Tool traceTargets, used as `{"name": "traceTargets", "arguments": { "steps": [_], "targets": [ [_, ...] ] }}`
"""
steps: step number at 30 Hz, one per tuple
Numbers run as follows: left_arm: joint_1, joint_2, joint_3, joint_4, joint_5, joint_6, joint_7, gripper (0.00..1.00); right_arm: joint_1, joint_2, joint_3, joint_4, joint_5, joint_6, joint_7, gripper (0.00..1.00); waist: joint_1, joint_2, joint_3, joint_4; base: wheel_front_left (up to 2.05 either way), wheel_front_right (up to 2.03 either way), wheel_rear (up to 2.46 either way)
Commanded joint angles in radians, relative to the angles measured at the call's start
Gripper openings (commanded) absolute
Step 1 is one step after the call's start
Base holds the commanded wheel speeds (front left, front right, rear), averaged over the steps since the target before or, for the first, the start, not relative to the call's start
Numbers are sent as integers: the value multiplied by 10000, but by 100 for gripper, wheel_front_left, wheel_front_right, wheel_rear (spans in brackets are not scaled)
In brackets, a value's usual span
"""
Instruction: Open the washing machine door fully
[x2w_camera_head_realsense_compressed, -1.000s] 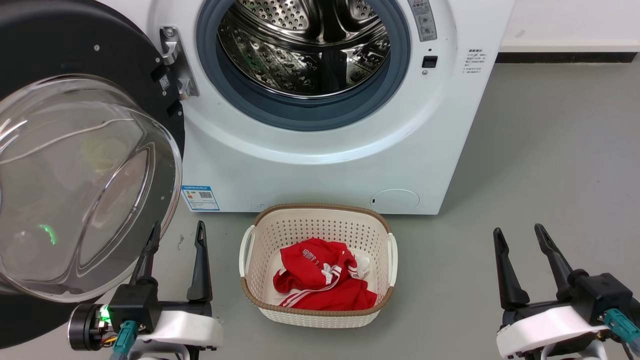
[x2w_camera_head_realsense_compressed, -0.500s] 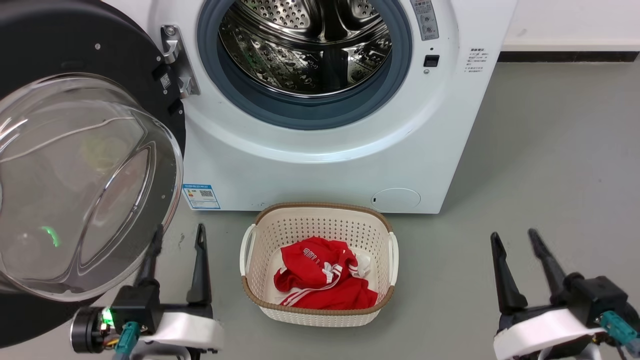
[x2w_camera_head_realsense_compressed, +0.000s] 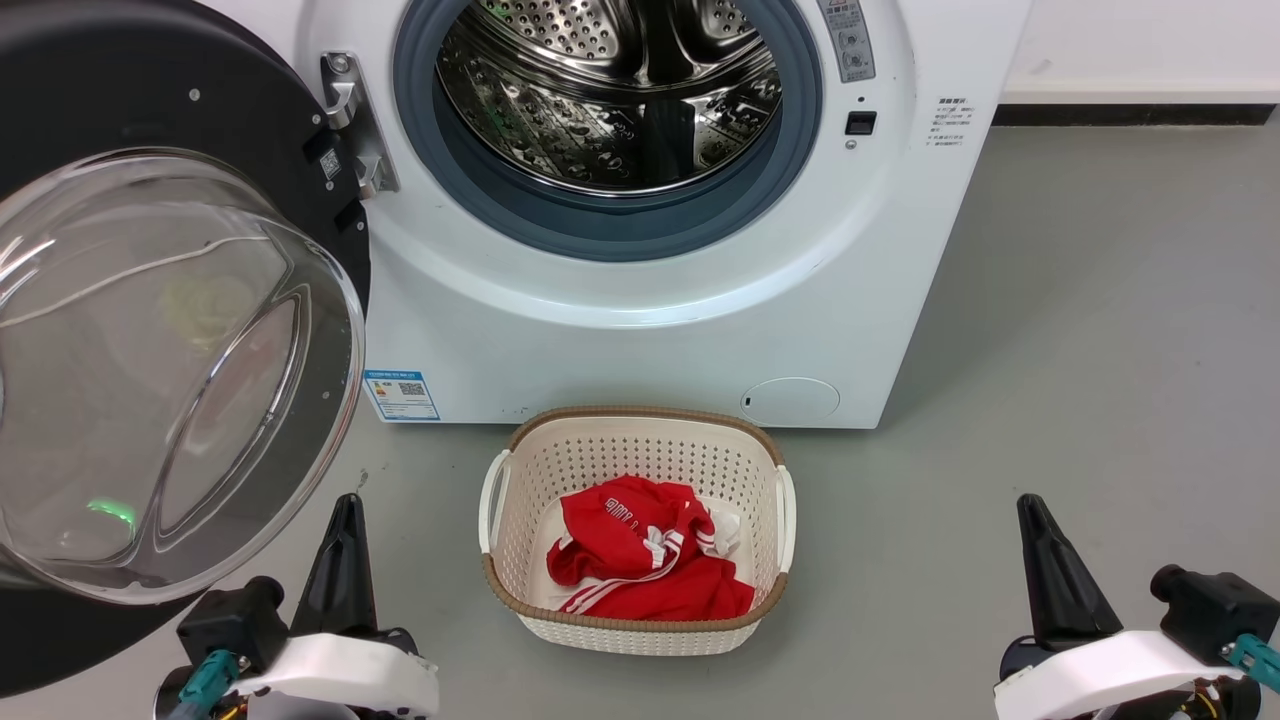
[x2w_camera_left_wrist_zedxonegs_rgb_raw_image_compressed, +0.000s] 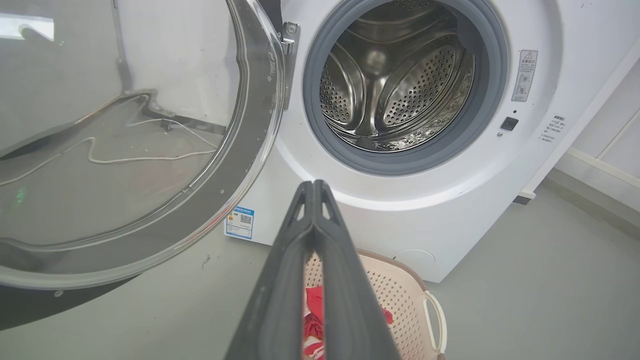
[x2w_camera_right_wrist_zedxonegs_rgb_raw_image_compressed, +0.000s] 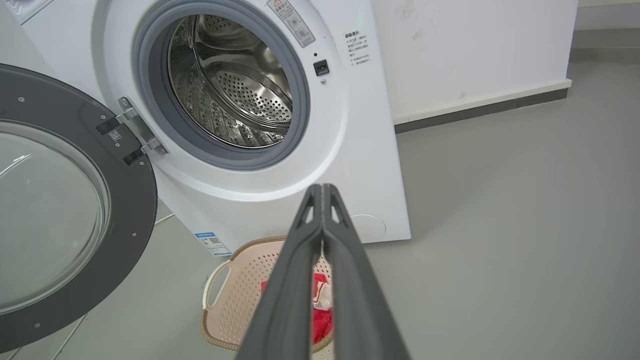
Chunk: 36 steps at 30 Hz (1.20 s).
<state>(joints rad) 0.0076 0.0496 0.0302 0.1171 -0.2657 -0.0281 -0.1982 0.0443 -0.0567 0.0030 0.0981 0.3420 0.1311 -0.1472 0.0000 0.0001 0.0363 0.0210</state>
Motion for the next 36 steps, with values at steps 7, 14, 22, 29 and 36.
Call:
{"name": "traceTargets", "arguments": {
  "steps": [7, 14, 22, 29, 36],
  "targets": [
    [-362, 13, 76, -34, -1416, -141, 283, 0, -390, -132, -28, 23, 1421, -1, 187, 0, 0, -1, -19, -12, 0, 0, 0],
    [-462, 13, 158, 105, -2823, -247, 607, 0, -532, -185, -65, 180, 2819, -1, 394, 0, 0, -1, -42, -27, 0, 0, 0],
    [-544, 14, 230, 224, -3952, -334, 871, 0, -642, -218, -106, 309, 3929, -1, 566, 0, 0, -1, -62, -40, 0, 0, 0],
    [-628, 14, 299, 338, -4993, -414, 1118, 0, -748, -240, -153, 427, 4952, -2, 733, 0, 0, -1, -83, -53, 0, 0, 0],
    [-701, 14, 360, 444, -5962, -486, 1349, 0, -833, -257, -204, 540, 5896, -2, 896, 0, 0, -1, -103, -66, 0, 0, 0]
  ]
}}
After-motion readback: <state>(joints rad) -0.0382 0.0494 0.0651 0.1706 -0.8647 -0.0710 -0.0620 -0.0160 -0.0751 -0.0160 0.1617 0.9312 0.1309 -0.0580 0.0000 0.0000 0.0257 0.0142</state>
